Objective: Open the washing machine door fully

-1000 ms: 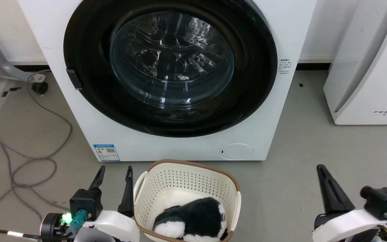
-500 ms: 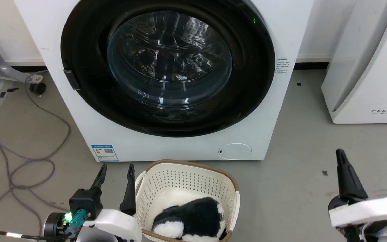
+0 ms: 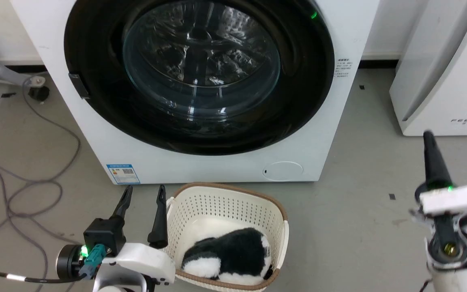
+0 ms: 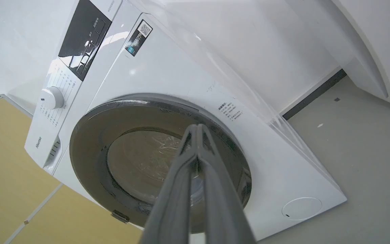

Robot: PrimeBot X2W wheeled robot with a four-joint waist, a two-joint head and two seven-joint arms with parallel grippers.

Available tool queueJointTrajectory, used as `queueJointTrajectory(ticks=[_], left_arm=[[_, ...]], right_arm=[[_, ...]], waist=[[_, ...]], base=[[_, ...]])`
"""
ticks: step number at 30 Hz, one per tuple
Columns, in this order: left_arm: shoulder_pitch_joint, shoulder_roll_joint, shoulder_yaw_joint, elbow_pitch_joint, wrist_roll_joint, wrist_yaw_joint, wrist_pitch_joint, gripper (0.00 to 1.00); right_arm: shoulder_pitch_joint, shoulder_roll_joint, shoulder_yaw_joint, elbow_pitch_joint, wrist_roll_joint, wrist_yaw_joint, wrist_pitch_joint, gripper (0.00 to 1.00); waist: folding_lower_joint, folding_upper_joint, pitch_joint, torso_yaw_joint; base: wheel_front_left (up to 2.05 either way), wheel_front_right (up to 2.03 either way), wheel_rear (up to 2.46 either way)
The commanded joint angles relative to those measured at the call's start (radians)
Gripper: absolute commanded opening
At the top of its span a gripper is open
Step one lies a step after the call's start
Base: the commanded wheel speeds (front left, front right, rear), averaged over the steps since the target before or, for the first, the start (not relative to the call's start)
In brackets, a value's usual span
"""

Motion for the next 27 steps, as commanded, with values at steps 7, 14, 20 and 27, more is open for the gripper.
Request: queueJointTrajectory(ticks=[7, 14, 20, 27], left_arm=[[-0.053, 0.001, -0.012, 0.003, -0.020, -0.006, -0.023, 1.00], [-0.089, 0.001, -0.023, -0.006, -0.030, -0.007, -0.037, 1.00], [-0.119, 0.001, -0.033, -0.021, -0.040, -0.006, -0.050, 1.00], [-0.151, 0.001, -0.046, -0.040, -0.042, -0.006, -0.064, 1.00]], right_arm=[[-0.207, -0.070, 0.021, 0.122, 0.199, 0.001, 0.034, 0.00], [-0.399, -0.156, 0.078, 0.251, 0.328, 0.001, 0.054, 0.00], [-0.587, -0.225, 0.177, 0.369, 0.413, 0.001, 0.111, 0.00], [-0.831, -0.268, 0.339, 0.539, 0.468, 0.001, 0.229, 0.00]], waist=[[-0.0001, -0.0001, 0.053, 0.006], [-0.0001, -0.0001, 0.098, 0.021], [-0.0001, -0.0001, 0.141, 0.035], [-0.0001, -0.0001, 0.196, 0.043]], base=[[0.00, 0.00, 0.00], [0.00, 0.00, 0.00], [0.00, 0.00, 0.00], [0.00, 0.00, 0.00]])
